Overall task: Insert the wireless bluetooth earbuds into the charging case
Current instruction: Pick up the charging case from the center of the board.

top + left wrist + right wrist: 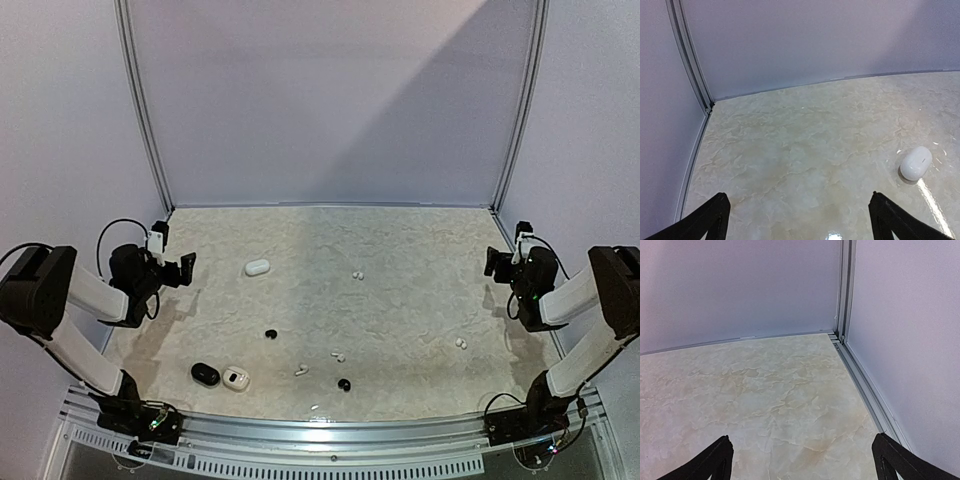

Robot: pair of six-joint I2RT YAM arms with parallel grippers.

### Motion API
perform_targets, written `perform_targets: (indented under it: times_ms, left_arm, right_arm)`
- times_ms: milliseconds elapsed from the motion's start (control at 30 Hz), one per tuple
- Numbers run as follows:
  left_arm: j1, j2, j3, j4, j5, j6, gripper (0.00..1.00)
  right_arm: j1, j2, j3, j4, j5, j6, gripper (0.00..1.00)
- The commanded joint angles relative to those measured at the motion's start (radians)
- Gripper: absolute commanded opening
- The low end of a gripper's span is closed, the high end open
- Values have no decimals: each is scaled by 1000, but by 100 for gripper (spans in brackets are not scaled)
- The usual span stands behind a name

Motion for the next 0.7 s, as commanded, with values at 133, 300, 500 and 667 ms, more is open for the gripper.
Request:
perform_targets:
  times_ms: [133, 300, 500, 667]
  left_arm:
    - [-12, 13, 13, 19, 5, -4, 99]
    - [-5, -20, 28, -50, 45, 6, 99]
    - [-3, -116, 135, -314, 36, -1, 99]
    - [-45, -80, 657, -1093, 294, 236, 99]
  right_arm:
    - [4, -15, 93, -175, -4, -4, 99]
    - [3, -112, 347, -590, -55, 12, 99]
    - [5, -152, 540, -867, -323, -11, 99]
    - [13, -158, 612, -955, -354, 17, 99]
